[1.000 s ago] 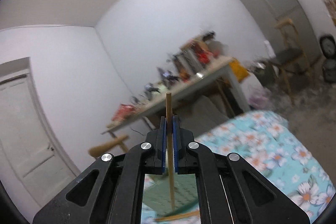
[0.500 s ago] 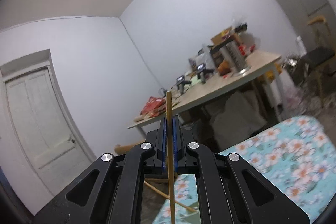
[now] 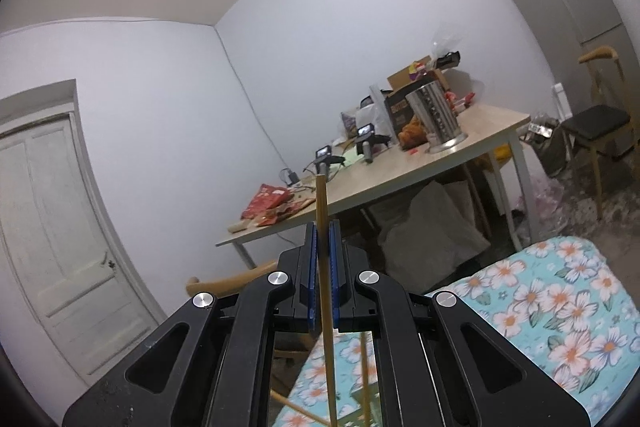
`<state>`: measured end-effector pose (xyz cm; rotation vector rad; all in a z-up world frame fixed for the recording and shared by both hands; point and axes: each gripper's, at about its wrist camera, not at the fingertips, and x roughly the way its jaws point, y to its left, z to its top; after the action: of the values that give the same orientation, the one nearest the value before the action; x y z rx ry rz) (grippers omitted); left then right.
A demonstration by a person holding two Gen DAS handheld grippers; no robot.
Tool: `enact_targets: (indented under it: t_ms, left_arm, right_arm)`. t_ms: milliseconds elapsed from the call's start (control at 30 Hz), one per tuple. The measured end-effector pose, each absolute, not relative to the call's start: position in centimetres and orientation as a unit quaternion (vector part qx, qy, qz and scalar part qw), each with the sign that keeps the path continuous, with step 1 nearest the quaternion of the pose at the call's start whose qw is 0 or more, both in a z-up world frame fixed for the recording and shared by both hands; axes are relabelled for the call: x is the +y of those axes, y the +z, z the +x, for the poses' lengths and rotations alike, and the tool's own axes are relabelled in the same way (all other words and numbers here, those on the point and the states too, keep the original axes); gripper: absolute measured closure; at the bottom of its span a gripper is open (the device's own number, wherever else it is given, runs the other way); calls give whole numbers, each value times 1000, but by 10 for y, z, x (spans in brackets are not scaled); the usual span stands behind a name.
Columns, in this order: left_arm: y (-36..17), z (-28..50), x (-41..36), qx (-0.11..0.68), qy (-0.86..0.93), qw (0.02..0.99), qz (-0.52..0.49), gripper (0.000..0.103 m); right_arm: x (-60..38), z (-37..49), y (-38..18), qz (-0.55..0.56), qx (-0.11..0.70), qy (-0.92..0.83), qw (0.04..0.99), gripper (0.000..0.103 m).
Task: Organize utensils
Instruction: 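Lift the chopstick with the right tool into the holder and open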
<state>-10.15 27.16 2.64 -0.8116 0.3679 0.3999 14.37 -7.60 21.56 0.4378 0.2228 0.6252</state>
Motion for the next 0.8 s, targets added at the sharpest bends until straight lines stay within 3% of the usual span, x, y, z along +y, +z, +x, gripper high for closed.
enact_targets:
  t_ms: [233, 533, 800]
  left_arm:
    - [28, -94, 264, 183, 191, 889, -373, 57]
    - [27, -90, 262, 189, 187, 889, -372, 57]
    - [24, -92, 264, 189, 189, 883, -384, 57]
  right_arm:
    - [-61, 158, 207, 212, 124, 309, 919, 99]
    - [-37, 129, 192, 92, 92, 308, 942, 98]
    - [-8, 132, 143, 22, 181, 331, 926, 96]
